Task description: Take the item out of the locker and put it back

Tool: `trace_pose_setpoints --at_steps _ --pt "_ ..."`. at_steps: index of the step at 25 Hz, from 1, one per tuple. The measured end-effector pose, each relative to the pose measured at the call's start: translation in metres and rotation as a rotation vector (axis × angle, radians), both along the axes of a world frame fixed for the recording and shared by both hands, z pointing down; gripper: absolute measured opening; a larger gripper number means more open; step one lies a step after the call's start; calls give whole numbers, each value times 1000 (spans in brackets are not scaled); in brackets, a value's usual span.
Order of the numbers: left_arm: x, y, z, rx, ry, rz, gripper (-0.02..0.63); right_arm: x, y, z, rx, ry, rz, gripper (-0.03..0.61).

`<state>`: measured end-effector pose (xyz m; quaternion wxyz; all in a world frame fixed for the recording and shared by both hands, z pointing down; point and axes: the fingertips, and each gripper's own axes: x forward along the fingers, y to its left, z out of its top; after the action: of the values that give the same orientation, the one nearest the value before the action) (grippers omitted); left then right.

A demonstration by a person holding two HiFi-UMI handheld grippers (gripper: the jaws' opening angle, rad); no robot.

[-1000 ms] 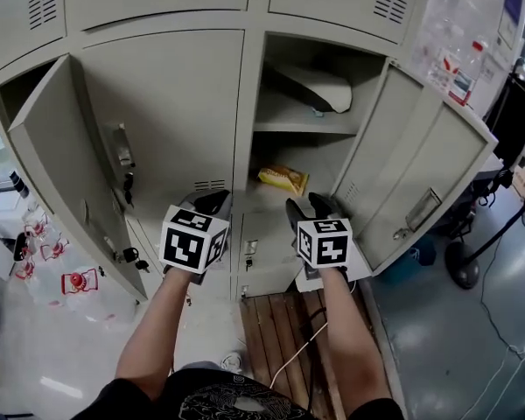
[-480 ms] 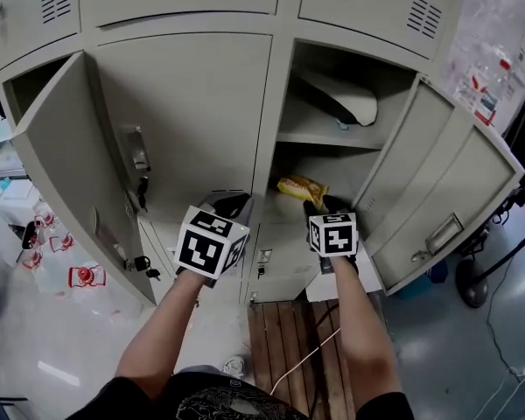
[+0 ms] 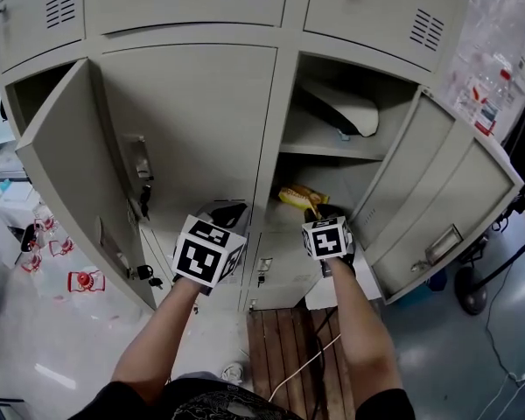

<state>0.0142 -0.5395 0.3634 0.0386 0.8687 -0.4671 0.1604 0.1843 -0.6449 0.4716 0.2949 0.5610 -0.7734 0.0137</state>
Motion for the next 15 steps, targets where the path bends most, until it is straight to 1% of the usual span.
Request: trace_pose_setpoints --at_steps 2,6,8,15 --pt "-2 0 0 1 0 -2 2 0 -1 -1 8 10 6 106" --pt "-5 0 2 -6 3 -4 2 -1 -3 -3 27 34 -11 73" --pt "-5 0 3 -7 4 -3 2 0 1 -6 33 29 -1 50" --pt "-7 4 1 -5 16 -7 1 1 12 -23 57 -16 22 34"
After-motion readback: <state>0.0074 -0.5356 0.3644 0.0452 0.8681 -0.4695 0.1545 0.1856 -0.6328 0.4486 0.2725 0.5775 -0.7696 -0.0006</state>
